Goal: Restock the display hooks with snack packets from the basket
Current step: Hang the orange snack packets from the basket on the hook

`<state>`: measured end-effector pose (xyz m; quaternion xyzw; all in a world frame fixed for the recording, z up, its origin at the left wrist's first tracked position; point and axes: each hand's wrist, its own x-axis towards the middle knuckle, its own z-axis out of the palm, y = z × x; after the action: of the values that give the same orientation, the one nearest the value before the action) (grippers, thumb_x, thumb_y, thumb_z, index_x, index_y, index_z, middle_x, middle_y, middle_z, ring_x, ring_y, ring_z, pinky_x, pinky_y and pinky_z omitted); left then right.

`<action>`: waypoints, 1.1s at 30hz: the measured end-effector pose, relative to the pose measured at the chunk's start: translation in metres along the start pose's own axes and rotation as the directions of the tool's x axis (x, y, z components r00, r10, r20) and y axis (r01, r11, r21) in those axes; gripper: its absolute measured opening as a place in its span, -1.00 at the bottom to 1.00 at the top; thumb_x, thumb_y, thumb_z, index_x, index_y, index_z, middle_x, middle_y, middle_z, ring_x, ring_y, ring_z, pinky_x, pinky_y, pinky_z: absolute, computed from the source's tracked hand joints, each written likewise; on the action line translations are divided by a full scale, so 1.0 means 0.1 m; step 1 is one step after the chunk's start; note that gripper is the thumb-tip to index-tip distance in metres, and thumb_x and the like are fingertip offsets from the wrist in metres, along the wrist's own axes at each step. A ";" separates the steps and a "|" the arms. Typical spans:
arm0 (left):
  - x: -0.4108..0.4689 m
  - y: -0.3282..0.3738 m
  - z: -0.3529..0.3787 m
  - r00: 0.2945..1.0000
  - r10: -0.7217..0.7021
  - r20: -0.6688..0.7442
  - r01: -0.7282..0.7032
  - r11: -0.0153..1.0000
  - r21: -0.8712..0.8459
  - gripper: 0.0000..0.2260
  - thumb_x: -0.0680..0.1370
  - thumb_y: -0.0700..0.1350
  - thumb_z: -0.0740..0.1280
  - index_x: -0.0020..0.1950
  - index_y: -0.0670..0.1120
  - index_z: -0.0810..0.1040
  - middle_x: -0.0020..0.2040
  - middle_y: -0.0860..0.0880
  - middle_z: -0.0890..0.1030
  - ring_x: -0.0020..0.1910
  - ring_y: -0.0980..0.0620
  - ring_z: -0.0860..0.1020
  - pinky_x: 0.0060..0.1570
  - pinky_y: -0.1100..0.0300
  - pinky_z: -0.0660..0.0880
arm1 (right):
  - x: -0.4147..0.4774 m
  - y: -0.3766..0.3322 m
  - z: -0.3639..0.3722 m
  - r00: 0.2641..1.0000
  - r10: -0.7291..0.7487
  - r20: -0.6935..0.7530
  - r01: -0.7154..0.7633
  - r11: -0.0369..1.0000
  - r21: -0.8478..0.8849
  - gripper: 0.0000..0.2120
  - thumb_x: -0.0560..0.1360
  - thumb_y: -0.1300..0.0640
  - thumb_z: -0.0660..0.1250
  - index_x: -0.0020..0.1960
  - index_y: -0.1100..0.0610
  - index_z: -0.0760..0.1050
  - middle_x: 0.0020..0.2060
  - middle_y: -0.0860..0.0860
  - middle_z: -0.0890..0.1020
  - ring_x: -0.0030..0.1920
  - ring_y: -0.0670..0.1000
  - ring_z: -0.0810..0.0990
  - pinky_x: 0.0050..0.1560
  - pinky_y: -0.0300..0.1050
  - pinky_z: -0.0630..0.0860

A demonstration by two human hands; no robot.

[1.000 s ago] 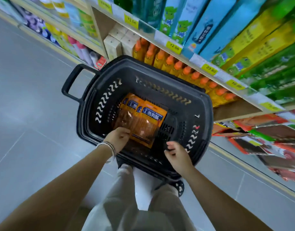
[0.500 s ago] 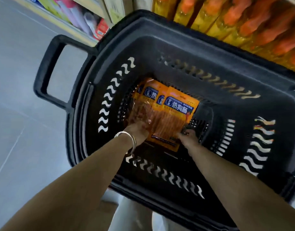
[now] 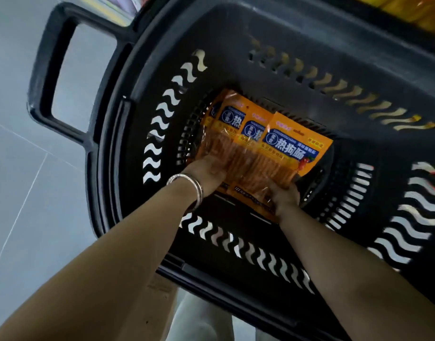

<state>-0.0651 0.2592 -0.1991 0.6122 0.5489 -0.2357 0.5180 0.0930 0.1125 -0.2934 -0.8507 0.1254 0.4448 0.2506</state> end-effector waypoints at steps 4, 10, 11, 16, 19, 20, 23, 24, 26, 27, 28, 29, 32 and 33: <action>0.00 0.03 -0.02 0.999 -0.043 0.023 0.044 0.998 -0.037 -0.72 0.57 0.04 0.18 0.16 -0.05 0.55 0.16 -0.09 0.56 0.10 -0.10 0.53 0.14 0.10 0.43 | -0.24 -0.06 -0.29 0.954 0.125 0.271 -0.170 0.974 0.149 -0.52 0.39 -0.02 0.48 0.26 0.06 0.48 0.12 0.07 0.62 0.05 0.09 0.61 0.12 0.05 0.53; 0.01 0.09 -0.03 0.993 -0.057 0.102 0.095 0.902 -0.421 -0.42 0.27 0.28 0.40 0.19 0.01 0.56 0.16 -0.07 0.60 0.12 -0.09 0.56 0.23 -0.01 0.44 | -0.50 -0.26 -0.27 0.715 0.067 0.696 -0.070 0.997 -0.024 -0.25 0.09 -0.21 0.60 0.22 -0.06 0.50 0.14 -0.01 0.64 0.18 0.07 0.59 0.28 0.16 0.43; 0.04 0.07 -0.02 0.995 -0.070 0.078 0.098 0.875 -0.473 -0.51 0.35 0.17 0.43 0.19 -0.02 0.54 0.16 -0.11 0.60 0.10 -0.10 0.57 0.20 0.01 0.46 | -0.50 -0.32 -0.20 0.708 0.067 0.703 -0.046 0.998 -0.049 -0.22 0.08 -0.29 0.57 0.24 -0.08 0.49 0.16 -0.03 0.63 0.19 0.05 0.58 0.27 0.14 0.43; 0.19 -0.18 -0.06 0.974 -0.206 -0.096 0.134 0.861 -0.491 -0.76 0.56 -0.04 0.29 0.22 -0.01 0.47 0.15 -0.12 0.58 0.01 -0.11 0.56 0.00 0.10 0.48 | -0.10 -0.51 0.07 0.942 -0.084 0.325 0.080 0.996 0.025 -0.65 0.43 -0.18 0.38 0.14 -0.05 0.49 0.13 -0.03 0.59 0.18 0.05 0.54 0.05 -0.10 0.46; 0.20 -0.26 -0.08 0.962 -0.231 -0.146 0.177 0.934 -0.312 -0.67 0.57 -0.01 0.26 0.32 -0.07 0.44 0.16 -0.09 0.56 0.04 -0.10 0.56 0.04 0.07 0.50 | 0.25 -0.48 0.21 0.997 0.049 0.066 -0.054 0.996 0.077 -0.24 0.35 -0.17 0.47 0.40 0.14 0.29 0.32 0.09 0.44 0.29 0.13 0.45 0.23 -0.02 0.40; 0.19 -0.27 -0.07 0.959 -0.234 -0.158 0.178 0.936 -0.304 -0.66 0.57 0.00 0.26 0.32 -0.07 0.44 0.17 -0.09 0.57 0.08 -0.11 0.54 0.11 0.06 0.48 | 0.31 -0.48 0.27 0.995 0.097 0.024 -0.098 0.994 0.038 -0.11 0.29 -0.22 0.50 0.44 0.15 0.21 0.36 0.11 0.37 0.32 0.16 0.41 0.30 0.01 0.37; 0.18 -0.28 -0.04 0.958 -0.227 -0.175 0.171 0.943 -0.285 -0.68 0.57 0.01 0.26 0.30 -0.04 0.45 0.13 -0.05 0.58 0.02 -0.04 0.53 0.07 0.14 0.44 | 0.36 -0.42 0.43 0.990 0.139 -0.031 -0.142 0.980 -0.142 0.11 0.13 -0.33 0.53 0.44 0.06 0.03 0.30 0.12 0.27 0.34 0.17 0.29 0.30 0.04 0.29; 0.19 -0.27 -0.04 0.958 -0.224 -0.177 0.169 0.945 -0.282 -0.69 0.57 0.01 0.26 0.29 -0.04 0.46 0.12 -0.05 0.59 0.01 -0.04 0.54 0.06 0.14 0.45 | 0.36 -0.38 0.46 0.991 0.129 -0.039 -0.134 0.975 -0.177 0.13 0.09 -0.34 0.54 0.42 0.04 0.02 0.27 0.11 0.26 0.32 0.16 0.29 0.28 0.04 0.31; 0.21 -0.25 -0.06 0.961 -0.215 -0.176 0.160 0.946 -0.282 -0.69 0.56 0.02 0.26 0.28 -0.03 0.45 0.10 -0.03 0.58 0.03 -0.05 0.55 0.06 0.09 0.47 | 0.36 -0.32 0.48 0.987 0.151 -0.061 -0.161 0.966 -0.202 0.08 0.09 -0.33 0.55 0.36 0.02 0.03 0.25 0.11 0.28 0.29 0.17 0.33 0.22 0.08 0.37; 0.23 -0.24 -0.07 0.962 -0.208 -0.179 0.154 0.949 -0.275 -0.70 0.56 0.03 0.26 0.27 -0.02 0.45 0.08 -0.01 0.58 0.00 -0.04 0.55 0.01 0.10 0.47 | 0.36 -0.31 0.47 0.984 0.166 -0.068 -0.176 0.968 -0.179 0.03 0.11 -0.30 0.56 0.34 0.02 0.05 0.25 0.12 0.32 0.27 0.18 0.37 0.19 0.10 0.39; 0.24 -0.22 -0.07 0.963 -0.198 -0.183 0.145 0.952 -0.269 -0.71 0.56 0.04 0.26 0.26 -0.01 0.44 0.04 0.01 0.56 -0.05 0.00 0.53 -0.05 0.13 0.45 | 0.38 -0.30 0.45 0.984 0.168 -0.065 -0.175 0.975 -0.135 -0.02 0.13 -0.25 0.57 0.31 0.03 0.07 0.23 0.12 0.38 0.23 0.17 0.43 0.14 0.07 0.41; 0.25 -0.21 -0.07 0.964 -0.192 -0.185 0.138 0.953 -0.270 -0.72 0.56 0.04 0.26 0.25 0.01 0.44 0.02 0.03 0.55 -0.10 0.03 0.52 -0.09 0.16 0.42 | 0.39 -0.30 0.42 0.986 0.158 -0.059 -0.162 0.984 -0.078 -0.08 0.16 -0.19 0.59 0.28 0.04 0.11 0.15 0.10 0.45 0.17 0.16 0.48 0.09 0.03 0.42; 0.25 -0.20 -0.05 0.964 -0.215 -0.157 0.156 0.934 -0.322 -0.73 0.55 0.04 0.27 0.23 0.03 0.44 0.02 0.04 0.55 -0.06 0.01 0.53 -0.05 0.14 0.44 | 0.39 -0.25 0.25 0.992 0.104 -0.075 -0.098 0.992 0.086 -0.32 0.23 -0.04 0.60 0.17 0.05 0.28 -0.02 0.00 0.55 0.08 0.08 0.55 0.05 -0.09 0.39; 0.22 -0.19 -0.05 0.964 -0.234 -0.129 0.170 0.909 -0.381 -0.76 0.54 0.03 0.30 0.19 0.04 0.45 0.04 0.02 0.57 -0.02 -0.01 0.55 0.00 0.10 0.48 | 0.35 -0.22 0.17 0.994 0.084 -0.076 -0.075 0.990 0.120 -0.39 0.26 -0.02 0.59 0.19 0.05 0.37 0.06 0.00 0.59 0.12 0.07 0.56 0.13 -0.11 0.39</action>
<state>-0.0772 0.2709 -0.2233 0.4626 0.6860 -0.1281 0.5468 0.1108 0.1404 -0.3229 -0.8462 0.1953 0.4114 0.2768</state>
